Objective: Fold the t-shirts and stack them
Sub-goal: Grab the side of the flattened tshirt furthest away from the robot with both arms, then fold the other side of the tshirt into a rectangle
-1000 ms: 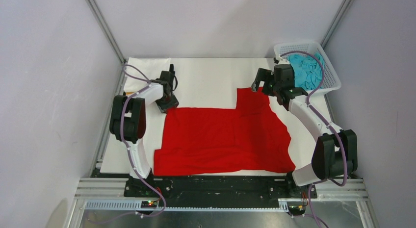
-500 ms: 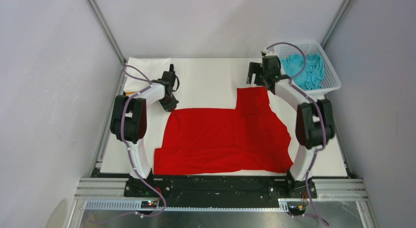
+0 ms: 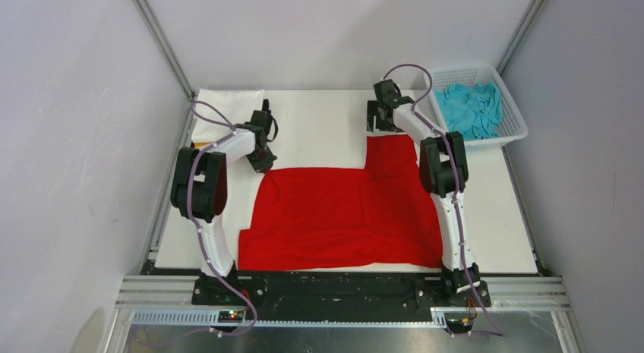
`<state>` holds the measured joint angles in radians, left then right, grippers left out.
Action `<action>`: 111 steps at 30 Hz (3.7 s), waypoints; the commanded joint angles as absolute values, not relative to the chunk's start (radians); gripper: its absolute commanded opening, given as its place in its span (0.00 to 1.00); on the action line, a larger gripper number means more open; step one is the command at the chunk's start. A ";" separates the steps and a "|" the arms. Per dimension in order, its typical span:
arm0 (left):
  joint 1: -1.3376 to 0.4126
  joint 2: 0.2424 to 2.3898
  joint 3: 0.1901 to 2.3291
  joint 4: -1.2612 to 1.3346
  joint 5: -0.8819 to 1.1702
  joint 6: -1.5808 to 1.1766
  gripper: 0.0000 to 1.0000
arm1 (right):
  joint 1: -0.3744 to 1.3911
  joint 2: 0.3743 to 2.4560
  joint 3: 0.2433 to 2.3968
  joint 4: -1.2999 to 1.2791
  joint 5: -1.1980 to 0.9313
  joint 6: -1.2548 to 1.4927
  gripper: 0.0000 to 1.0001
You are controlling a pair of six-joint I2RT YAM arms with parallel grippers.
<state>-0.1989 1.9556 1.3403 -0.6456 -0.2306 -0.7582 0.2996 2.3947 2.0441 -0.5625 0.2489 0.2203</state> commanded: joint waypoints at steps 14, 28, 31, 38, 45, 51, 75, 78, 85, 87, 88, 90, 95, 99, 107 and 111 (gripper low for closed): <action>-0.203 1.892 1.312 -0.653 -0.274 -0.744 0.00 | 0.315 2.351 1.911 -0.699 0.307 0.332 0.66; -0.203 1.904 1.323 -0.652 -0.265 -0.746 0.00 | 0.326 2.254 1.753 -0.506 0.295 0.454 0.00; -0.202 1.918 1.347 -0.652 -0.264 -0.743 0.00 | 0.319 2.248 1.779 -0.475 0.290 0.424 0.00; -0.187 1.964 1.447 -0.666 -0.279 -0.721 0.00 | 0.306 2.237 1.864 -0.373 0.347 0.283 0.00; -0.183 1.979 1.522 -0.686 -0.274 -0.704 0.00 | 0.306 2.178 1.850 -0.378 0.344 0.244 0.00; -0.194 1.913 1.440 -0.686 -0.286 -0.702 0.00 | 0.331 2.020 1.644 -0.359 0.357 0.270 0.00; -0.307 1.628 1.135 -0.667 -0.379 -0.754 0.05 | 0.611 1.328 1.072 -0.617 0.573 0.424 0.00; -0.313 1.583 1.105 -0.667 -0.395 -0.763 0.05 | 0.621 1.284 1.043 -0.645 0.569 0.437 0.00; -0.339 1.491 1.022 -0.664 -0.435 -0.789 0.05 | 0.654 1.171 0.992 -0.695 0.558 0.441 0.00; -0.354 1.465 0.997 -0.666 -0.450 -0.806 0.05 | 0.659 1.144 0.973 -0.698 0.537 0.440 0.00; -0.365 1.457 0.981 -0.666 -0.454 -0.810 0.06 | 0.662 1.128 0.969 -0.698 0.526 0.441 0.00; -0.376 1.432 0.961 -0.664 -0.472 -0.819 0.06 | 0.675 1.111 0.956 -0.704 0.472 0.437 0.00; -0.404 1.382 0.908 -0.666 -0.503 -0.844 0.07 | 0.717 1.078 0.936 -0.756 0.477 0.451 0.00; -0.446 1.340 0.868 -0.665 -0.535 -0.864 0.08 | 0.750 1.058 0.929 -0.808 0.488 0.473 0.00; -0.472 1.297 0.789 -0.665 -0.567 -0.883 0.16 | 0.862 1.064 0.898 -0.893 0.477 0.540 0.00; -0.480 1.235 0.701 -0.672 -0.519 -0.885 0.28 | 0.949 1.071 0.869 -0.975 0.426 0.637 0.05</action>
<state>-0.4686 1.3102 0.7708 -0.6640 -0.5129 -0.8589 0.8764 1.0733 0.8906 -0.8753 0.4671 0.5282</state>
